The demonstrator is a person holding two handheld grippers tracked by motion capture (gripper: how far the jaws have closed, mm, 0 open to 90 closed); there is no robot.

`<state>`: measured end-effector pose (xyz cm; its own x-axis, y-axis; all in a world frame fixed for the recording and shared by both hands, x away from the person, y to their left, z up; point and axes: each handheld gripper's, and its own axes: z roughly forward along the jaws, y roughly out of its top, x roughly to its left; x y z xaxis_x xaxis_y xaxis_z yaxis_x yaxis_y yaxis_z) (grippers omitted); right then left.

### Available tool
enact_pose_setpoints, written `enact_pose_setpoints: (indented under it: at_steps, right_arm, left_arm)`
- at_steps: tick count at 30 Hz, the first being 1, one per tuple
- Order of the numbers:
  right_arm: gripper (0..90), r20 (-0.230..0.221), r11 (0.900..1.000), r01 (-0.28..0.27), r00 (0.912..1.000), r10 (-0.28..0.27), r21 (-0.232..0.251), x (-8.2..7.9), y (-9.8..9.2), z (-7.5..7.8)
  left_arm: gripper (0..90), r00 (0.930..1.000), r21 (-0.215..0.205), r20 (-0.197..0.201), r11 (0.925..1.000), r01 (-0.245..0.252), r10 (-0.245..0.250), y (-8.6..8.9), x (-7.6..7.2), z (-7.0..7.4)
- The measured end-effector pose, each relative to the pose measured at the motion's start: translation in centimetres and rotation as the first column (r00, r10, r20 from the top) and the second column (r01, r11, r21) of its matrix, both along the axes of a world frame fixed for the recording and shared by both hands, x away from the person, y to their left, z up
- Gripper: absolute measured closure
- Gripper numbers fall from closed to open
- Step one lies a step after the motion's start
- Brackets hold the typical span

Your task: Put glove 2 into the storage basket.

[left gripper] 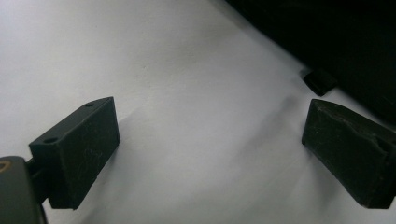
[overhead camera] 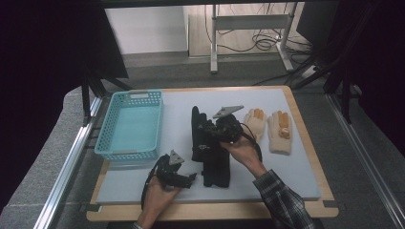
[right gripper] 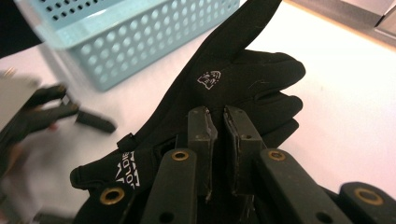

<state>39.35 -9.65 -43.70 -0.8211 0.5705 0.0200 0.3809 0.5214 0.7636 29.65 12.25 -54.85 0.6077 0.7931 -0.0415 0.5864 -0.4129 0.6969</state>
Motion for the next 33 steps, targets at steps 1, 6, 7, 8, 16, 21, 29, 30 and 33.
enact_pose_setpoints:
  at_steps: [1, 6, 7, 8, 16, 21, 29, 30, 33]
  right_arm:
    - [80.2, 0.003, 1.0, 0.001, 1.0, -0.001, -0.002, -0.4, -0.3, 0.0]
    - [80.0, -0.005, 1.0, 0.009, 0.9999, -0.009, 0.004, -2.9, -2.3, -0.7]
    - [79.9, -0.004, 1.0, 0.009, 1.0, -0.009, 0.003, -3.3, -2.5, -1.0]
    - [79.9, -0.003, 1.0, 0.012, 0.9999, -0.012, -0.001, -3.8, -2.8, -1.4]
    - [73.6, -0.003, 0.998, 0.054, 0.9986, -0.054, -0.036, -5.1, -3.4, -4.6]
    - [53.4, 0.0, 0.997, 0.063, 0.998, -0.063, -0.042, -5.2, -3.7, -5.5]
    - [65.7, 0.01, 0.996, 0.087, 0.9961, -0.087, -0.006, -5.4, -6.3, -4.5]
    - [71.0, 0.012, 0.996, 0.087, 0.9961, -0.087, -0.012, -5.7, -6.7, -4.6]
    - [80.5, 0.001, 0.997, 0.078, 0.997, -0.078, -0.02, -6.3, -7.7, -5.4]
  left_arm:
    - [4.2, 1.0, -0.001, 0.0, 1.0, -0.001, 0.001, 0.0, 0.0, 0.0]
    - [4.2, 1.0, -0.006, 0.001, 1.0, -0.005, 0.005, 0.0, 0.0, 0.0]
    - [4.2, 1.0, -0.007, 0.002, 1.0, -0.006, 0.006, -0.1, 0.0, 0.0]
    - [4.2, 1.0, -0.004, 0.001, 1.0, -0.004, 0.005, 0.0, 0.0, 0.0]
    - [4.2, 1.0, -0.001, 0.002, 1.0, -0.002, 0.002, 0.0, 0.0, 0.0]
    - [4.2, 1.0, -0.004, 0.002, 1.0, -0.003, 0.003, 0.0, 0.0, 0.0]
    - [4.4, 1.0, 0.0, 0.001, 1.0, 0.002, -0.002, 0.0, 0.0, 0.0]
    - [4.7, 1.0, -0.003, 0.005, 1.0, -0.001, 0.001, 0.0, 0.0, 0.0]
    - [5.8, 0.9999, 0.003, 0.015, 1.0, -0.002, 0.002, 0.1, -0.3, 0.1]
